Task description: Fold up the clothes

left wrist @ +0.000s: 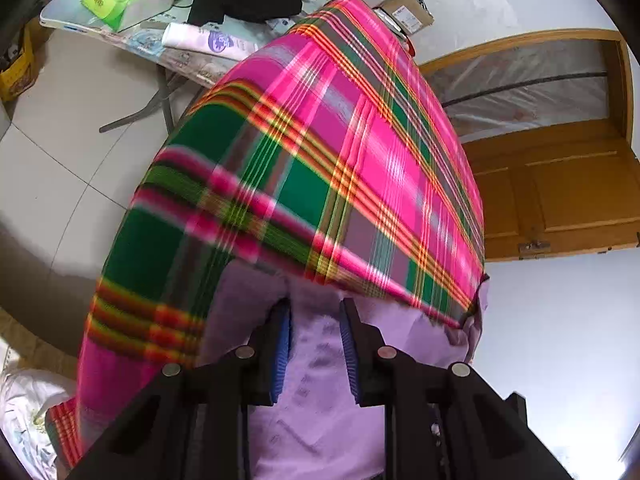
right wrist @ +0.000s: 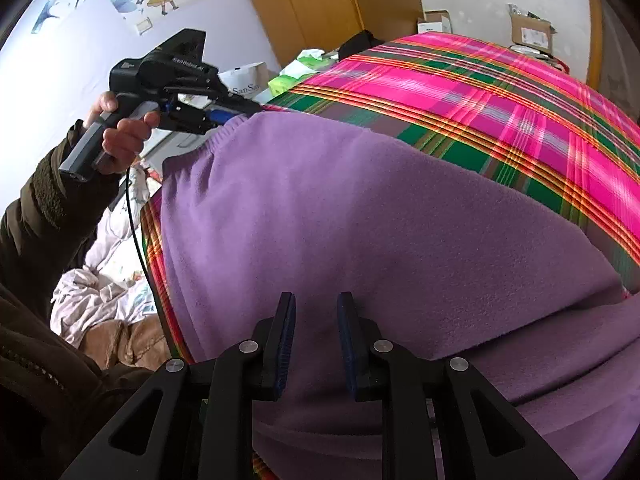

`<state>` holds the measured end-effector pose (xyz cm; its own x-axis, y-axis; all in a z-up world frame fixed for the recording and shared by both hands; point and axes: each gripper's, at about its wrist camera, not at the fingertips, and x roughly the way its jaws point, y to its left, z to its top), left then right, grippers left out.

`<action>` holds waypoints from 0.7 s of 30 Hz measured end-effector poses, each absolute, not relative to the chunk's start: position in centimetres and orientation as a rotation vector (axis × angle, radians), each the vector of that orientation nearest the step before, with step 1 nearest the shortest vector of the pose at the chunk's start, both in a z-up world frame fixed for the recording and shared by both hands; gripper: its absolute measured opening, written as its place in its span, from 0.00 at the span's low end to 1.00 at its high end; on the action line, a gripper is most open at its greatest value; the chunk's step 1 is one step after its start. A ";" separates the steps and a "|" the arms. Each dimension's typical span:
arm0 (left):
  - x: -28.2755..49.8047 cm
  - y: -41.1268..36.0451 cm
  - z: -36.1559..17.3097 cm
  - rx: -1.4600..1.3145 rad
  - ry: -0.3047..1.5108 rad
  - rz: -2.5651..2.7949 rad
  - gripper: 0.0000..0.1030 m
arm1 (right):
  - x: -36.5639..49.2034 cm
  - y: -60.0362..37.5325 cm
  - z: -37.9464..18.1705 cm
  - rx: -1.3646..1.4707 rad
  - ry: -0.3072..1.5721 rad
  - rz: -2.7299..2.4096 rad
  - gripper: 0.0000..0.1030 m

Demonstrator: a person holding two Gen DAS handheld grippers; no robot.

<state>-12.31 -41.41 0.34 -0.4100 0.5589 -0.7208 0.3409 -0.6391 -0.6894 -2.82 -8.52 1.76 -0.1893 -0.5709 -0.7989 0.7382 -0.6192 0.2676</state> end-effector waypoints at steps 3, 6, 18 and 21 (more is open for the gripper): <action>-12.0 -42.0 0.1 -1.585 -1.306 2.201 0.05 | -2.7 -8.5 1.8 1.182 0.210 -1.916 0.21; -11.0 -43.4 -0.4 -1.512 -1.417 2.203 0.04 | -2.7 -8.5 1.6 1.188 0.206 -1.914 0.22; -8.8 -45.1 -1.5 -1.444 -1.547 2.268 0.04 | -3.0 -8.6 1.3 1.195 0.191 -1.920 0.21; -8.7 -45.0 -1.2 -1.452 -1.527 2.285 0.05 | -2.9 -8.5 1.4 1.192 0.188 -1.927 0.21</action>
<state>-8.75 -44.96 -1.21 -0.5629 0.4835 -0.6703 0.4345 -0.5168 -0.7377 -2.94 -8.53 1.41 -0.1940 -0.5752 -0.7947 0.7178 -0.6354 0.2846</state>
